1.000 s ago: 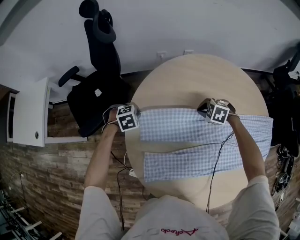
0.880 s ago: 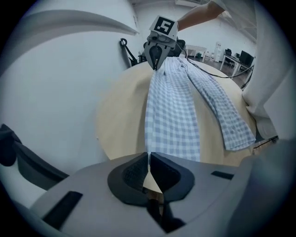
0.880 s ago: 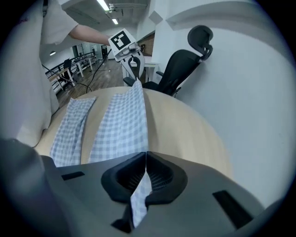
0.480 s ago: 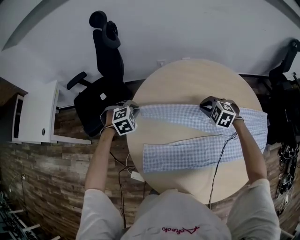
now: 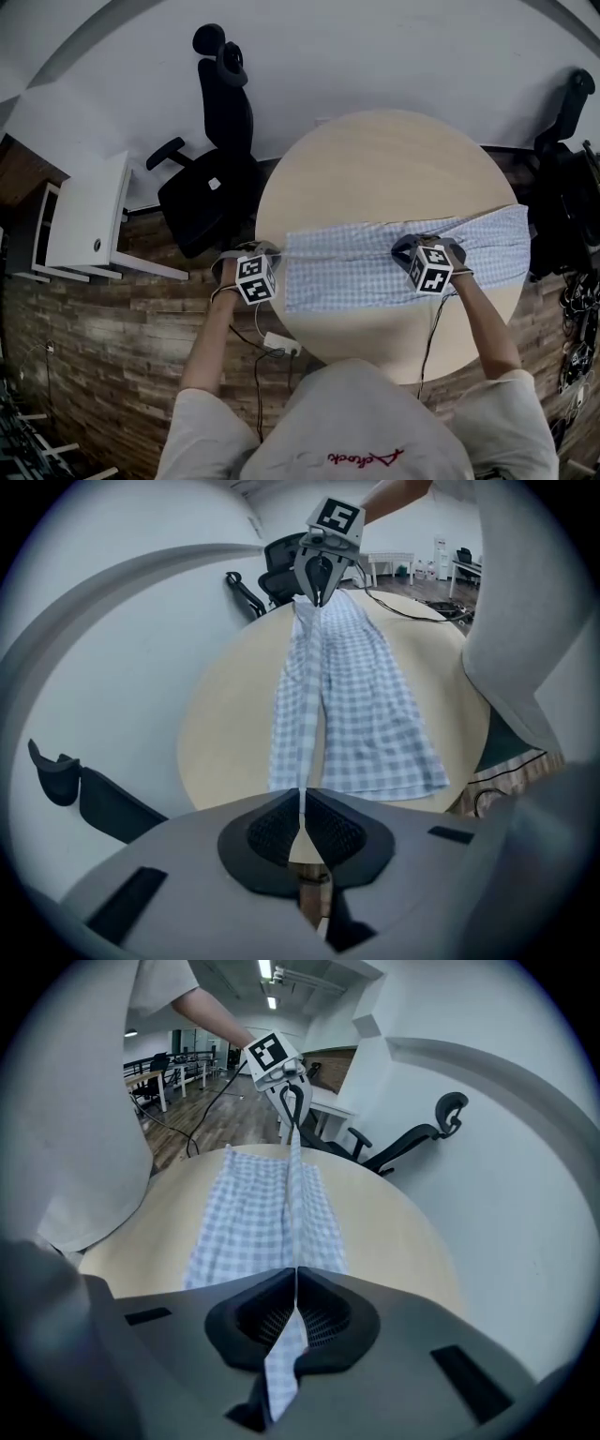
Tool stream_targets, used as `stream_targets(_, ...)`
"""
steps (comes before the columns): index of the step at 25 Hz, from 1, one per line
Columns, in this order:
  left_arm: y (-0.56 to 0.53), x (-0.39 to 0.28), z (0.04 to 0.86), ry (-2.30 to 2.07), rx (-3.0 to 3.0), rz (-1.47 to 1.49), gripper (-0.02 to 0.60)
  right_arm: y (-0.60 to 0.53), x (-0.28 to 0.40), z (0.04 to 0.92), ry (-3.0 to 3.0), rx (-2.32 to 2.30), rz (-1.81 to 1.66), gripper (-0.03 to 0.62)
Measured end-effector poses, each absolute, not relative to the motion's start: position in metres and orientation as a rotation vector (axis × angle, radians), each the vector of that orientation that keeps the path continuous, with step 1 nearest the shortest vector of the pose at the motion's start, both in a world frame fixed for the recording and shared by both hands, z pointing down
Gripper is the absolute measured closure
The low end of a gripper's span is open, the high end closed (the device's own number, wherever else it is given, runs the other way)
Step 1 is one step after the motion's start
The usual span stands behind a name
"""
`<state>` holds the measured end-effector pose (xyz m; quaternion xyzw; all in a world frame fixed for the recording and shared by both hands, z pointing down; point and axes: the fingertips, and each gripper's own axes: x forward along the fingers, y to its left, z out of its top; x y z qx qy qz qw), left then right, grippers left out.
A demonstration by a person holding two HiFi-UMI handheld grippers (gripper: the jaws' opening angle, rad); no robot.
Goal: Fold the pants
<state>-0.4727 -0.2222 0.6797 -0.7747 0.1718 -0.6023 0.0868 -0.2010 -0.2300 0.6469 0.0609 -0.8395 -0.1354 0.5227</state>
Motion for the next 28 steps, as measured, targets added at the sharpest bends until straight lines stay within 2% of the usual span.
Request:
stream_targets(11,-0.114,-0.466,0.704,0.483,-2.284,-1.852,0.538,-0.131,-0.188,0.686,-1.954,0.065,-0.339,0.559)
stream_targets(28,-0.021,-0.466,0.768,0.518,-2.324,-2.016,0.538,-0.048,-0.174,0.748,-1.884,-0.018,-0.276,0.559)
